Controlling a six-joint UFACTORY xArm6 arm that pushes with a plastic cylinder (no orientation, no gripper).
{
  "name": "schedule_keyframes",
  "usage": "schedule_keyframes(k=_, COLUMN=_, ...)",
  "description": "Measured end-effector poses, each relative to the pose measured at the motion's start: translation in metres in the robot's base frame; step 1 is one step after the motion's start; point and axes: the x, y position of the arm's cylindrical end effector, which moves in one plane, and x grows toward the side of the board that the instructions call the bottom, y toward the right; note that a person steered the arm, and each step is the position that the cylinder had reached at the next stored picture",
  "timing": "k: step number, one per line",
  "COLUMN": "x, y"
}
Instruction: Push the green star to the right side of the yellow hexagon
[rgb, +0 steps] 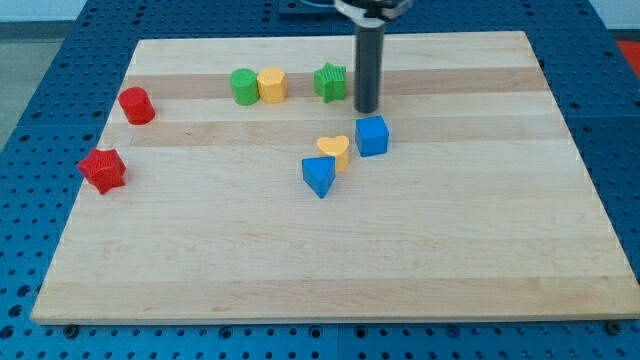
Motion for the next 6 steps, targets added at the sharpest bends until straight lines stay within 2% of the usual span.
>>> schedule_keyframes(k=1, x=-0.014, y=0.03)
schedule_keyframes(k=3, x=-0.035, y=0.029)
schedule_keyframes(k=5, x=-0.036, y=-0.001)
schedule_keyframes(k=6, x=-0.037, y=0.022)
